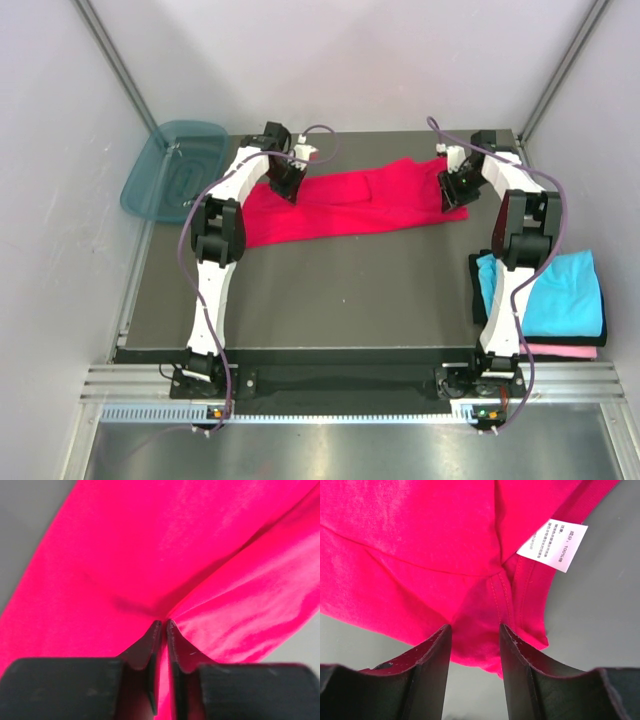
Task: Fold and stack the t-shirts
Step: Fold the tshirt
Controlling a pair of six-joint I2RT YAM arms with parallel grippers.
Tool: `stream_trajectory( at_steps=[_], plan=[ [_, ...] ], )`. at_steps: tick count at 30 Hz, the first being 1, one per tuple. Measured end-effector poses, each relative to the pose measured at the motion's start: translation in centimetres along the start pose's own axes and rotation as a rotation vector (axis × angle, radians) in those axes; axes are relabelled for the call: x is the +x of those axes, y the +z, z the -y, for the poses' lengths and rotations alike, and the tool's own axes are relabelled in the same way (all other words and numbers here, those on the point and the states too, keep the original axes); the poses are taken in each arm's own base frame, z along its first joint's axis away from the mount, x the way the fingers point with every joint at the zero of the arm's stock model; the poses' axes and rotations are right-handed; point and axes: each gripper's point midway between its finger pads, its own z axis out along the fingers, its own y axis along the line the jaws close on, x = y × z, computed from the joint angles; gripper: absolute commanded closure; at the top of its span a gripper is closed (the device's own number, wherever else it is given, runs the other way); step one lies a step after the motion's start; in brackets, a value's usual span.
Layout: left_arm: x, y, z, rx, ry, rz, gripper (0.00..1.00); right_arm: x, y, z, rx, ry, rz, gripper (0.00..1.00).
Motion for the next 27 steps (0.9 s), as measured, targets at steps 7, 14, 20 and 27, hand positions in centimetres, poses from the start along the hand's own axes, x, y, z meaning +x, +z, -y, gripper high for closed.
stream_trajectory(
  at_steps=[7,14,20,27],
  plan=[
    [-0.1,-0.2,-1.9,-0.097,0.003,-0.007,0.7,-1.0,-0.5,0.3,0.017,-0.003,0.024,0.56],
    [-0.4,-1.9,-3.7,-0.218,0.003,-0.003,0.72,-4.2,-1.9,0.8,0.048,-0.051,0.122,0.54],
    [1.1,-4.9,-2.0,-0.222,0.008,-0.011,0.73,-7.4,-2.0,0.8,0.062,-0.074,0.207,0.53],
    [7.1,-5.8,1.3,-0.136,0.029,-0.122,0.72,-10.6,-0.7,2.1,0.102,-0.079,0.274,0.5]
  ],
)
